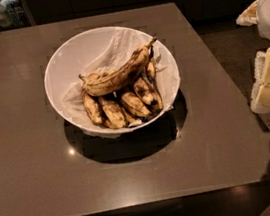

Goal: Pick banana from white bowl

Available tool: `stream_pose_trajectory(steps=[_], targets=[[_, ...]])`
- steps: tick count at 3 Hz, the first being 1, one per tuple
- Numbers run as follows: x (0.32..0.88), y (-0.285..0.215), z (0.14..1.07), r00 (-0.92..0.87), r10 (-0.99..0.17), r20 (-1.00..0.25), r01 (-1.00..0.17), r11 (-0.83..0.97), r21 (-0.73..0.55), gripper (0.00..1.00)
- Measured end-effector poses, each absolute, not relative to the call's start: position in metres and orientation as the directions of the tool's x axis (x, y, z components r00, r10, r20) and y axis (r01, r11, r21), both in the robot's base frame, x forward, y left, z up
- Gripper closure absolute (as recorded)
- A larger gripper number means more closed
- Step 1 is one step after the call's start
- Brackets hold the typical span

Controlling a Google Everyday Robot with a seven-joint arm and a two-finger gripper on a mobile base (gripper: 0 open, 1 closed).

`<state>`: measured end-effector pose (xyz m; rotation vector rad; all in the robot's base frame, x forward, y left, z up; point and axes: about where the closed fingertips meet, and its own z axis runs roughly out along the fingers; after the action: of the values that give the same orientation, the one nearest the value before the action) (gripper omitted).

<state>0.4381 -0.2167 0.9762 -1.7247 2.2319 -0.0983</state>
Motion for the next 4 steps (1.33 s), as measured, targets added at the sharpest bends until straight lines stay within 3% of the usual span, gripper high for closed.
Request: stream_pose_trajectory(steps=[2,4], targets=[[0.439,-0.212,0.979,-0.202,-0.958,-0.202,-0.934,0.251,-0.254,0.0],[0.454,-0.173,0.98,-0.041,-0.991,-0.127,-0.966,0.072,-0.249,0.0]])
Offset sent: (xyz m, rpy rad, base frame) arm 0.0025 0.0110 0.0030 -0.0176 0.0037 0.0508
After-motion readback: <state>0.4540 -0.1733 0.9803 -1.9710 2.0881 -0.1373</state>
